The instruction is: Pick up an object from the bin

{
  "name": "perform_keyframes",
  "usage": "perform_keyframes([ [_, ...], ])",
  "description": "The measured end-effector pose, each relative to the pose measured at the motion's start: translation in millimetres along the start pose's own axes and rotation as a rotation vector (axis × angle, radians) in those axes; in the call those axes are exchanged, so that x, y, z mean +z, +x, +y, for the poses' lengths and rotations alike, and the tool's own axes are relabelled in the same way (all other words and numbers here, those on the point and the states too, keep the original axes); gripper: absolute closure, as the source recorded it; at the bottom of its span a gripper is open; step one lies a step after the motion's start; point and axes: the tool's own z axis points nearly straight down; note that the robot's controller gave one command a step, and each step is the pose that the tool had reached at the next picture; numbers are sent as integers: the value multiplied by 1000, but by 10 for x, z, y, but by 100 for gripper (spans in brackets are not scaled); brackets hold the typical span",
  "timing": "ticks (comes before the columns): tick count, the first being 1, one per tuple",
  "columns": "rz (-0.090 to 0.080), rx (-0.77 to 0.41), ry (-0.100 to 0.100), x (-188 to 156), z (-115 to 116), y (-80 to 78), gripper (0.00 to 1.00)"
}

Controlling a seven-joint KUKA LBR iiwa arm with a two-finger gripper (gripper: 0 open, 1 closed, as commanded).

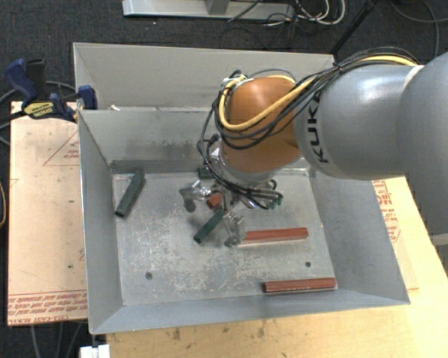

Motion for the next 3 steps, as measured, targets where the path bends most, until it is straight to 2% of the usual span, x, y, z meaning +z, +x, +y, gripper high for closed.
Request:
perform_keyframes([
  [1, 2, -229, -1, 373, -94, 102, 0],
  [2, 1, -225, -2, 371, -91, 95, 0],
  [3, -1, -225, -1, 360, -93, 87, 100],
])
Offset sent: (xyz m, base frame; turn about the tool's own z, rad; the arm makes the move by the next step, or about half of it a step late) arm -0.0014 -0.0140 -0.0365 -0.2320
